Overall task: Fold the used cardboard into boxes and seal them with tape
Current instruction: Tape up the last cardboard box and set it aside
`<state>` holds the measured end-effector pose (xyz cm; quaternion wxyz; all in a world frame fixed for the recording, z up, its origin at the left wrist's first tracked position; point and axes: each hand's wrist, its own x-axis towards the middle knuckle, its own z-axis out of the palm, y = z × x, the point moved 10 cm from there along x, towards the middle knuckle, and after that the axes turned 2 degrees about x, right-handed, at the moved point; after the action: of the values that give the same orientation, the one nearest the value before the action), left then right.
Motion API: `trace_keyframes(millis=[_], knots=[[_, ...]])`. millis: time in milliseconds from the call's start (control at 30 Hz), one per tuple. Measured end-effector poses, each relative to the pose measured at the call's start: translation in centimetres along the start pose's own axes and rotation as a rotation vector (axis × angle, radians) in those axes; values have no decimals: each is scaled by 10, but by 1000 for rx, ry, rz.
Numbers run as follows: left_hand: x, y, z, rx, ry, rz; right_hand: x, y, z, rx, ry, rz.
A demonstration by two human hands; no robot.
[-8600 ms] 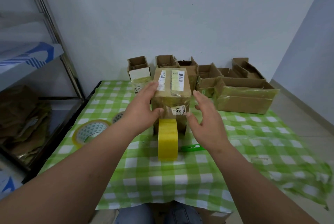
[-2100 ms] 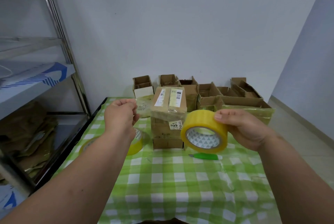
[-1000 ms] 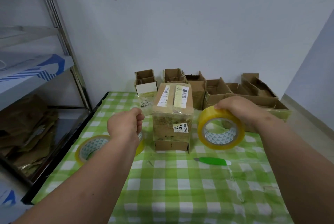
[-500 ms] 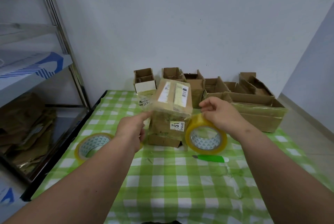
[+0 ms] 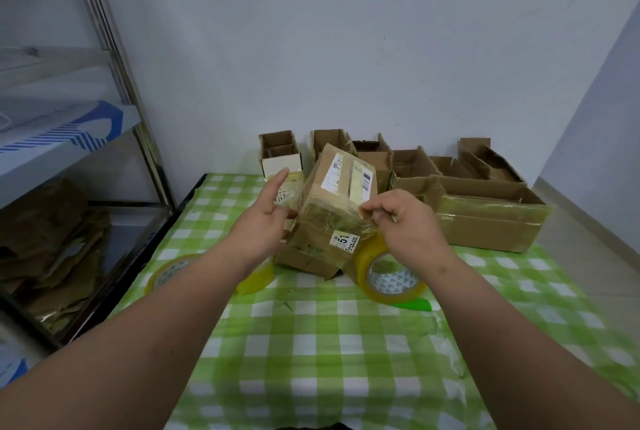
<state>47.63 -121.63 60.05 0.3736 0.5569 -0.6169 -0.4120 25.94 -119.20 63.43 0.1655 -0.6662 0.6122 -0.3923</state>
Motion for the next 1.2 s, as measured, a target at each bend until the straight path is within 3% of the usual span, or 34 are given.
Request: trace_keyframes(millis=[200,333,433,667,967,1200], knots=[[-11,5,10,-1,-136,63,3,-15,0,-10,31,-26],[-10,-9,4,-35,-91,12,7,-30,14,-215,-114,-111],[-1,-11,-8,91,-45,72,5,-38,19,-308,-170,-184],[11,16,-13,390,-2,289,1,-17,5,-80,-234,-37],[7,9,-17,407,-69,241,7,-18,4,-186,-189,-107],[7,10,-15,478,-104,268,4,-22,9,-190,-288,-86]])
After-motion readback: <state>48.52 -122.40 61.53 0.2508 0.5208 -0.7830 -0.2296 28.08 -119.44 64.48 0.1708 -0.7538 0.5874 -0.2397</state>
